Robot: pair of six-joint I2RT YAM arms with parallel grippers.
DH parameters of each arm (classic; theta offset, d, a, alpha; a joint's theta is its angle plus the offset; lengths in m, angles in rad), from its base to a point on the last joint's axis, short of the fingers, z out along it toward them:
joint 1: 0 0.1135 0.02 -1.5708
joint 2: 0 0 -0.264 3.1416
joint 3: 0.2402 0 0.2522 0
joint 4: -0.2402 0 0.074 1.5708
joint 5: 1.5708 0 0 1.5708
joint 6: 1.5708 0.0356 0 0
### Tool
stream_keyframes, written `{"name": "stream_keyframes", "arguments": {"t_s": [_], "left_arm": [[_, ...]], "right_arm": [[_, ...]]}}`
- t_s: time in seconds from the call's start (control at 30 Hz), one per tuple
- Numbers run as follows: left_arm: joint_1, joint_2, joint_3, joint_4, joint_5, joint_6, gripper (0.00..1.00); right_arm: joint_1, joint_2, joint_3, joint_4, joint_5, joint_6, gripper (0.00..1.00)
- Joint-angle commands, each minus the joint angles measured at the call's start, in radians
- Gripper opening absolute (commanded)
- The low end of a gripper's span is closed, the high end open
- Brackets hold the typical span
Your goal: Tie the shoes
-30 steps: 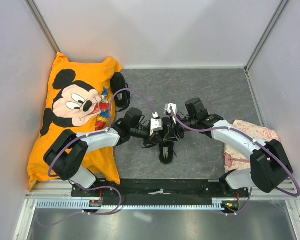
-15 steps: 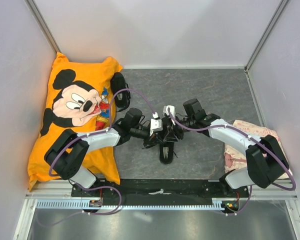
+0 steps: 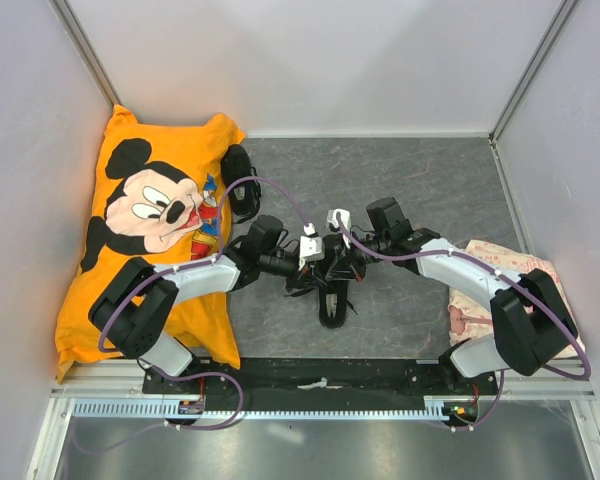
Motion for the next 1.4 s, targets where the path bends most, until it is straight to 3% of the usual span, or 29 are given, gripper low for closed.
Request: {"name": "stream_keyframes", "arguments": {"t_s": [0.0, 0.1, 0.13, 0.23, 0.3, 0.73, 1.07, 1.2, 1.3, 1.37], "left_arm": [[0.008, -0.018, 0.009, 0.034, 0.032, 0.006, 0.08], [0.008, -0.017, 0.004, 0.042, 0.036, 0.007, 0.04], [0.008, -0.015, 0.006, 0.043, 0.039, 0.01, 0.03], [0.008, -0.012, 0.007, 0.043, 0.045, 0.024, 0.02], [0.008, -0.011, 0.007, 0.042, 0.053, 0.038, 0.02], [0.008, -0.003, 0.017, 0.011, 0.098, 0.091, 0.01], [0.008, 0.009, 0.027, 0.012, 0.099, 0.091, 0.01], [0.008, 0.015, 0.034, 0.009, 0.102, 0.09, 0.01], [0.008, 0.018, 0.037, 0.008, 0.096, 0.079, 0.02], [0.013, 0.008, 0.034, 0.006, 0.087, 0.069, 0.06]], "right_arm": [[-0.002, -0.033, -0.021, 0.063, -0.033, 0.02, 0.0], [-0.002, -0.035, -0.02, 0.05, -0.05, 0.002, 0.0], [-0.003, -0.027, -0.014, 0.032, -0.064, -0.032, 0.07], [-0.002, -0.024, 0.009, -0.032, -0.059, -0.104, 0.45], [-0.002, -0.023, 0.015, -0.043, -0.054, -0.133, 0.48], [0.0, 0.033, 0.092, -0.112, -0.104, -0.227, 0.44], [0.013, 0.05, 0.104, -0.128, -0.116, -0.233, 0.31], [0.017, 0.059, 0.115, -0.128, -0.122, -0.224, 0.19], [0.02, 0.06, 0.117, -0.126, -0.123, -0.216, 0.0], [0.018, 0.057, 0.111, -0.126, -0.113, -0.205, 0.0]]}}
